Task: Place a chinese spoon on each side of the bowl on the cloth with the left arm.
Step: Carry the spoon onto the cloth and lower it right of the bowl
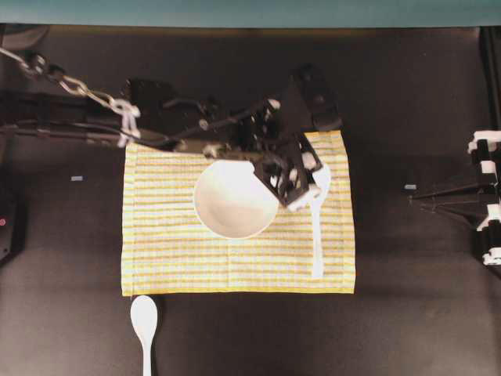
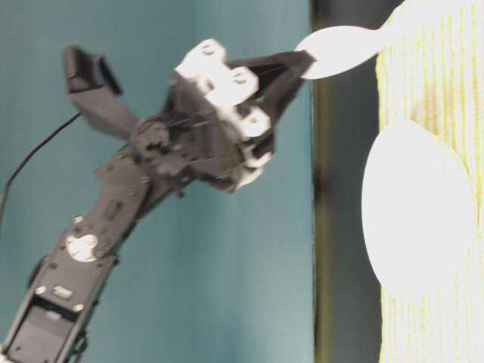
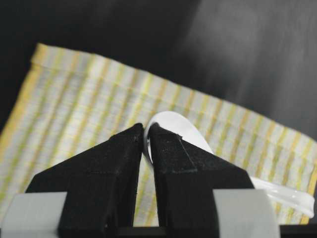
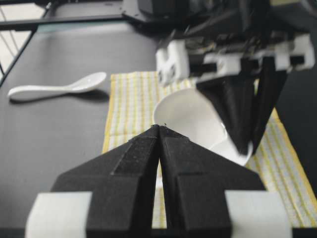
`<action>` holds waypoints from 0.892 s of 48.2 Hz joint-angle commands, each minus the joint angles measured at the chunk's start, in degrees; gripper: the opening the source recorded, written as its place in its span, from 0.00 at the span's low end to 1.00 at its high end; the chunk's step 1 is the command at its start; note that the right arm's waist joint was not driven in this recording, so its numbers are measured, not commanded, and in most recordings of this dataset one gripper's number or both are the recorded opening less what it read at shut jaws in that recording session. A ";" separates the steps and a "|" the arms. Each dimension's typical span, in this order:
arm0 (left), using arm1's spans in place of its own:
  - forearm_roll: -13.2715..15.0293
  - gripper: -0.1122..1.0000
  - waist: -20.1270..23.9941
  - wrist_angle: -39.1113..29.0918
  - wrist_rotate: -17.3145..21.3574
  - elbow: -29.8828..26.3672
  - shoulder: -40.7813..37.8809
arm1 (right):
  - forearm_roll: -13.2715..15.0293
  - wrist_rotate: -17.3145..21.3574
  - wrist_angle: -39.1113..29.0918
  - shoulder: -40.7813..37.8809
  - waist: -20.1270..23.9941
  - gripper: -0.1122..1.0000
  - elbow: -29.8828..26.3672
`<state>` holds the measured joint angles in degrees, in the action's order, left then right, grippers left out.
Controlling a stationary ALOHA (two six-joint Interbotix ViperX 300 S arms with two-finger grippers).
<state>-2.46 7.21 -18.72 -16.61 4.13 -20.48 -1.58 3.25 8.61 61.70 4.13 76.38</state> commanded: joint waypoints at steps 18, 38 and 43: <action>-0.18 0.16 0.79 12.48 -0.70 4.48 -2.90 | -0.09 0.26 0.26 -0.26 0.09 0.09 0.00; -0.18 0.20 1.85 17.93 1.67 8.09 -3.69 | -0.09 0.35 0.53 -0.26 0.00 0.09 0.88; -0.26 0.37 1.93 19.95 3.34 8.70 -3.87 | -0.09 0.35 0.62 -0.26 0.09 0.09 0.97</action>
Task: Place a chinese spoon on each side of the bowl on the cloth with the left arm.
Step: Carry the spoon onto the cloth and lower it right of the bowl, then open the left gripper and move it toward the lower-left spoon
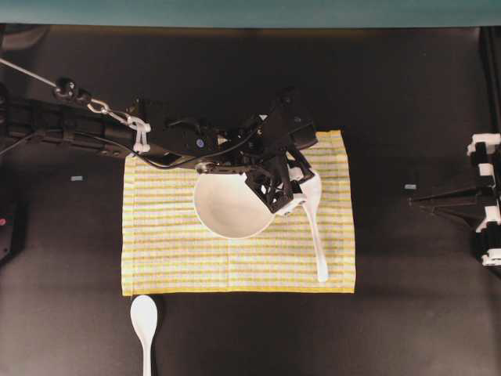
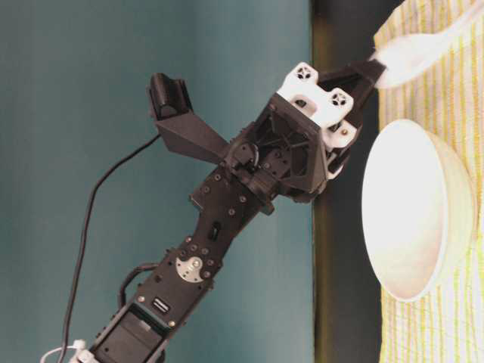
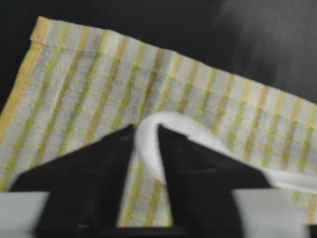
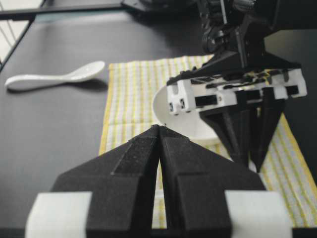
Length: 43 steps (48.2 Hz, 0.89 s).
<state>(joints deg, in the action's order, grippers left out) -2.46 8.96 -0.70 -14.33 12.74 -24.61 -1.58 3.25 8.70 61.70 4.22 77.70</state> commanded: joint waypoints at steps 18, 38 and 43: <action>-0.26 0.78 -2.37 4.13 5.54 3.08 6.94 | -0.09 0.62 0.35 0.09 -0.09 0.09 -0.35; -0.18 0.77 -11.07 4.04 -0.97 18.72 27.77 | -0.09 0.97 0.35 1.67 -0.09 0.09 -0.44; -0.26 0.77 -13.89 3.34 -3.16 23.38 32.08 | -0.09 0.97 0.26 1.93 -0.09 0.10 -0.44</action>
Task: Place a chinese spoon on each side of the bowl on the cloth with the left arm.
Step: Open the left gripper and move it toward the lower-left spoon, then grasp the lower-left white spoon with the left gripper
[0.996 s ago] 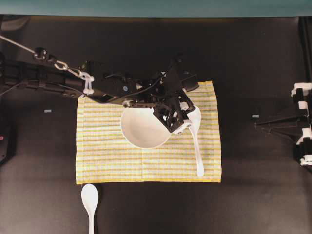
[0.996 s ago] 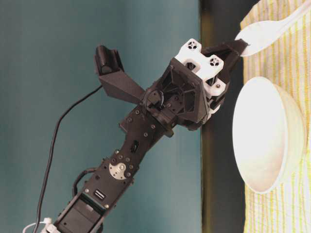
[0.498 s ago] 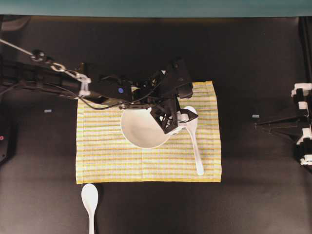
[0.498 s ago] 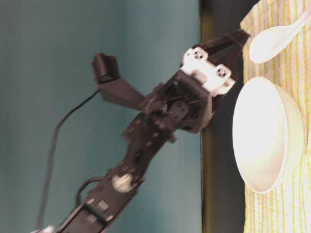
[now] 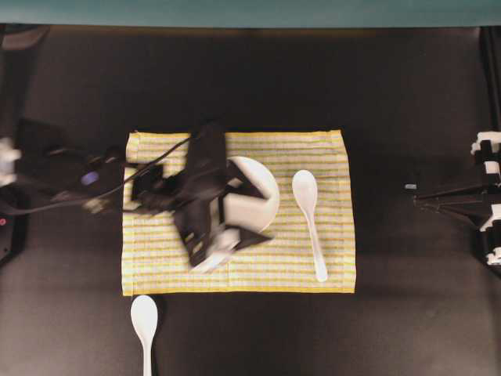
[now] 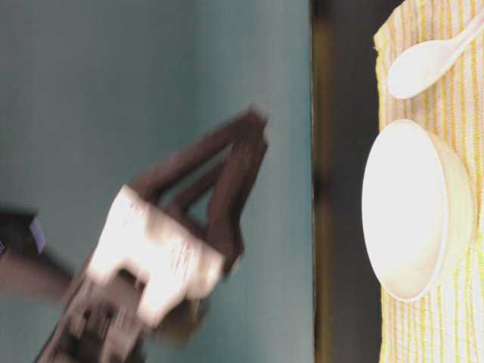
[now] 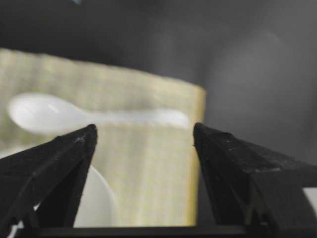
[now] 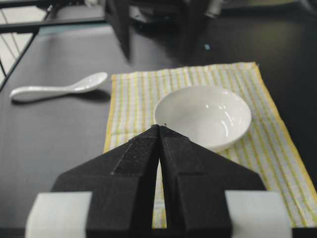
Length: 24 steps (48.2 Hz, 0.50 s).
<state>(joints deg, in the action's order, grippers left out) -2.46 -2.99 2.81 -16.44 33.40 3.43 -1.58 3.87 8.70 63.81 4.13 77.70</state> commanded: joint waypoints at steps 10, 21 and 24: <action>-0.18 0.76 -6.33 -1.85 -8.88 13.10 10.90 | -0.09 0.35 0.18 -0.09 0.00 0.09 -0.35; -0.18 0.76 -10.46 -3.16 -21.36 20.57 13.71 | -0.09 0.79 -1.58 1.14 0.00 0.09 -0.53; -0.18 0.76 -12.66 -4.13 -24.52 21.88 13.62 | -0.09 0.88 -1.93 1.49 0.00 0.09 -0.53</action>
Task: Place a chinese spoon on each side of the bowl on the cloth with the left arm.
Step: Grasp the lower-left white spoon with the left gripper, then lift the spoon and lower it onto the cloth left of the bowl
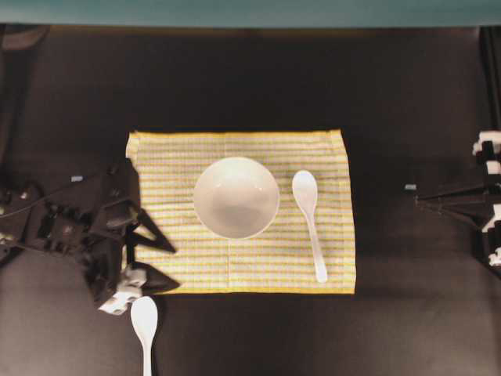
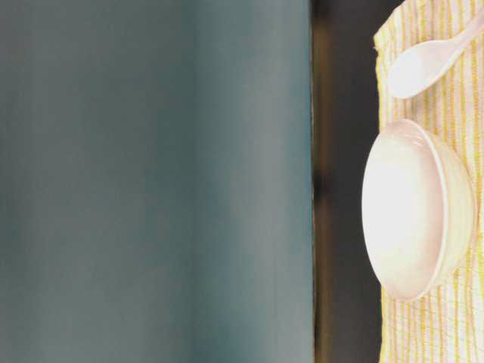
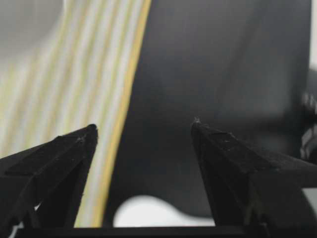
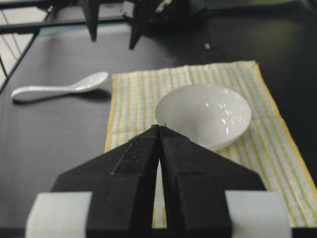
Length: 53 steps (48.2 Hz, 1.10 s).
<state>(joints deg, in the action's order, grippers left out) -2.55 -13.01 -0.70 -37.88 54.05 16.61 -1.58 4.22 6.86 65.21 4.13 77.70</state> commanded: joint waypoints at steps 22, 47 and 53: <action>-0.09 0.77 -7.91 -2.37 -7.91 2.46 -7.56 | -0.09 0.88 -1.05 0.26 0.00 0.09 -0.26; -0.09 0.72 -7.91 -2.64 -8.09 1.23 -11.16 | -0.09 0.88 -1.14 0.26 0.00 0.10 0.00; -0.18 0.59 -7.82 -3.16 -7.82 1.49 -9.93 | -0.09 0.88 -0.97 0.26 0.09 0.09 0.35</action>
<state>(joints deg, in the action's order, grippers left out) -2.46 -21.01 -3.69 -45.88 55.99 5.45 -1.58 4.66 5.45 65.74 4.13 78.22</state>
